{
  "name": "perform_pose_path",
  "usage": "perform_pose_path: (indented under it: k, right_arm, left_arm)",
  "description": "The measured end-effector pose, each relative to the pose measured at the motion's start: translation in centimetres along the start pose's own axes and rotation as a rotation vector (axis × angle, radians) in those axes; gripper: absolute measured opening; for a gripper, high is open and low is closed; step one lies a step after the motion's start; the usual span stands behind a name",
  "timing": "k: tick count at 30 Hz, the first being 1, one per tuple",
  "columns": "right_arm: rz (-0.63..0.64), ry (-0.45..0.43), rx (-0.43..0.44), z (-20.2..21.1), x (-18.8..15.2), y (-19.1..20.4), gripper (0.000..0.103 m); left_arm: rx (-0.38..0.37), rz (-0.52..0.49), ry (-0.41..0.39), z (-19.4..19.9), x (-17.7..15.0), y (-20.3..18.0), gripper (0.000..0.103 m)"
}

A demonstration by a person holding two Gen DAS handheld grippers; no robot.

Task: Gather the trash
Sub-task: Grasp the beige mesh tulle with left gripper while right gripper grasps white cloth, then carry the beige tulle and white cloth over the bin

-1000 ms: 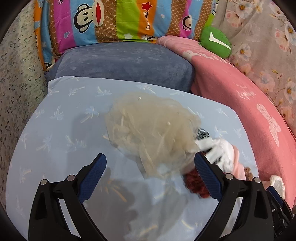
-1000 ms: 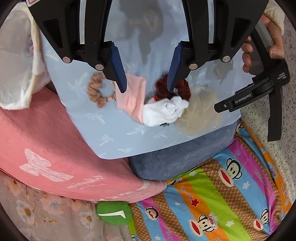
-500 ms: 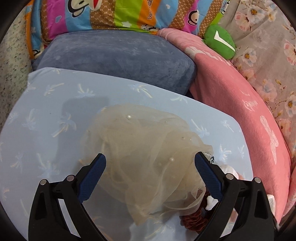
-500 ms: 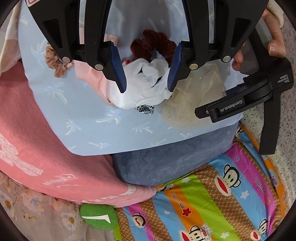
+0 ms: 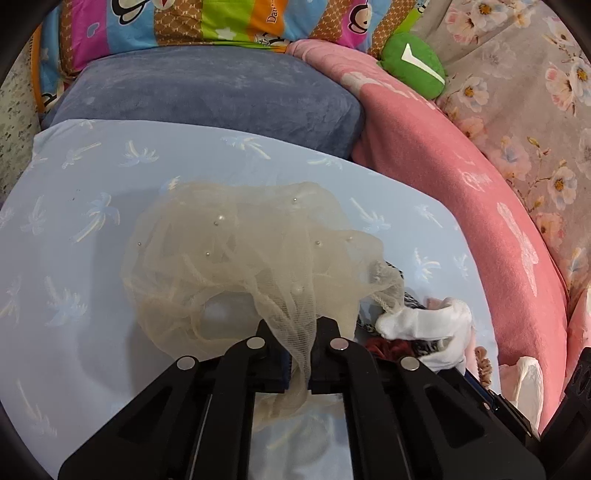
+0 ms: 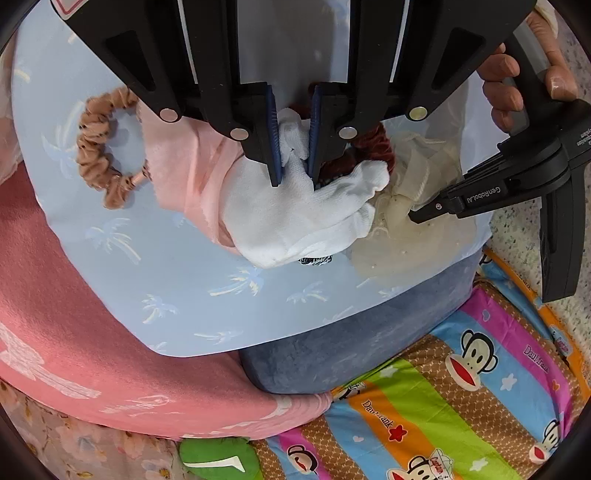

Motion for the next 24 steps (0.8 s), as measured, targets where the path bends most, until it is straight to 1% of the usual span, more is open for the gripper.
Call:
perform_pose_path:
  k: [7,12,18,24]
  right_arm:
    - [-0.005,-0.055,0.031,4.5,-0.8,0.2,0.012]
    - [-0.005,-0.11,0.042,8.3,-1.2,0.2,0.012]
    - [-0.019,-0.174,0.046,13.1,-2.2,-1.1,0.012]
    - [-0.053,-0.242,0.04,18.0,-3.3,-3.5,0.012]
  left_arm:
    - [-0.015,-0.015,-0.049,3.7,-0.8,-1.7,0.004]
    - [-0.024,-0.054,-0.094,6.3,-1.6,-3.9,0.004]
    - [-0.069,-0.11,-0.145,9.6,-2.7,-7.8,0.004]
    - [-0.116,-0.178,-0.183,12.1,-4.2,-12.3,0.004]
Point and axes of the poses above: each gripper's, at about its wrist camera, not at the fingertips, and z roughly against the way its jaws point, y to its left, x to its top, the point moved 7 cm from there along -z, roughly the way its jaws point, and after that the axes turned 9 degrees about y, right-handed, at the moved point
